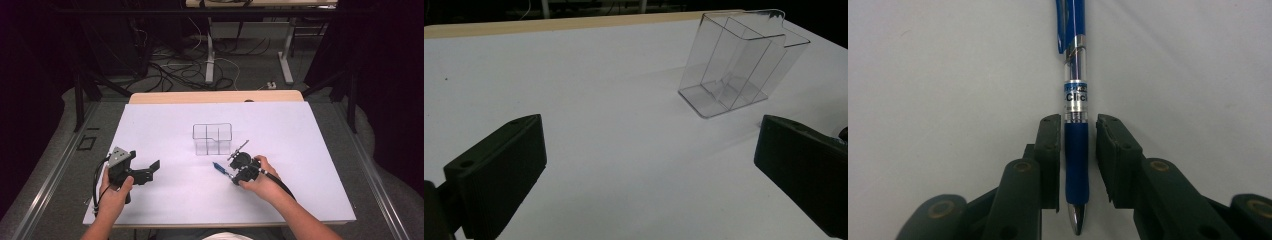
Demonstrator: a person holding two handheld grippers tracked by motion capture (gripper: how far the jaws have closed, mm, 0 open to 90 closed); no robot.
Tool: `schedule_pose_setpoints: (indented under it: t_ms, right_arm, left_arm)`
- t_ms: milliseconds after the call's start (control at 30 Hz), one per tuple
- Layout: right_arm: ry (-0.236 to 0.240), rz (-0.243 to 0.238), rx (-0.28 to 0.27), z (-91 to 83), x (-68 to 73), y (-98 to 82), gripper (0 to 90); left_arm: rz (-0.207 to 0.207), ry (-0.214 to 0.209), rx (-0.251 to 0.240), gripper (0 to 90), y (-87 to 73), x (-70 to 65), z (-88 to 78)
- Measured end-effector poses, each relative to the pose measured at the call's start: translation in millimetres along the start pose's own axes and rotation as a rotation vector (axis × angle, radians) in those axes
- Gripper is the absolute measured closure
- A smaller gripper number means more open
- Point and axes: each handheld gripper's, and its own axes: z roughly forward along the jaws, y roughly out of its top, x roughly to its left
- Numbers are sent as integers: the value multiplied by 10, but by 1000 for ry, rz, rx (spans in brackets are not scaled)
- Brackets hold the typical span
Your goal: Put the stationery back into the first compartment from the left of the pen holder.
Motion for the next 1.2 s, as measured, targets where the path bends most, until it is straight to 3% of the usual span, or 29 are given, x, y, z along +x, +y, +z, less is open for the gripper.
schedule_pose_setpoints:
  t_ms: [33, 100, 133, 267, 467, 533, 567, 800, 900, 1033, 1100, 1133, 1200]
  right_arm:
    - [16, 10, 6, -3, 13, -3, 738]
    - [10, -16, 2, 11, 7, -1, 752]
    - [-8, -16, 4, 11, 10, -1, 757]
    - [-3, -2, 10, 8, 32, -5, 775]
    - [-32, -40, 11, 16, 49, 3, 791]
    - [-41, -17, 19, 10, 67, 1, 793]
    - [-23, -9, 14, 11, 66, 0, 793]
    - [-38, -27, 14, 10, 46, 4, 795]
    - [-19, -4, 9, 10, 55, 4, 796]
    - [-4, -17, 5, -6, 59, 10, 797]
    - [-11, -35, 39, -42, 60, 24, 797]
    - [-2, -27, 1, -30, 70, 17, 797]
    - [-3, -36, 2, -54, 73, 21, 797]
  left_arm:
    - [0, 0, 0, 3, 0, 0, 0]
    - [0, 0, 0, 3, -1, 1, 0]
    - [-1, -1, -1, 2, -1, 0, -1]
    - [-1, -1, 0, 2, -2, -2, -2]
    - [-1, -1, 0, 2, -2, 0, -2]
    - [-2, -1, 0, 3, -3, 1, -2]
    - [-1, -1, 0, 2, -3, 0, -1]
    - [1, -1, 1, 2, -3, 0, -4]
    - [2, 0, 0, 3, -3, -1, -5]
    - [3, -1, 1, 2, -3, -3, -5]
    - [2, -1, 0, 2, -3, -3, -5]
    - [2, -1, 0, 2, -3, -3, -5]
    - [2, 0, 0, 2, -3, -3, -6]
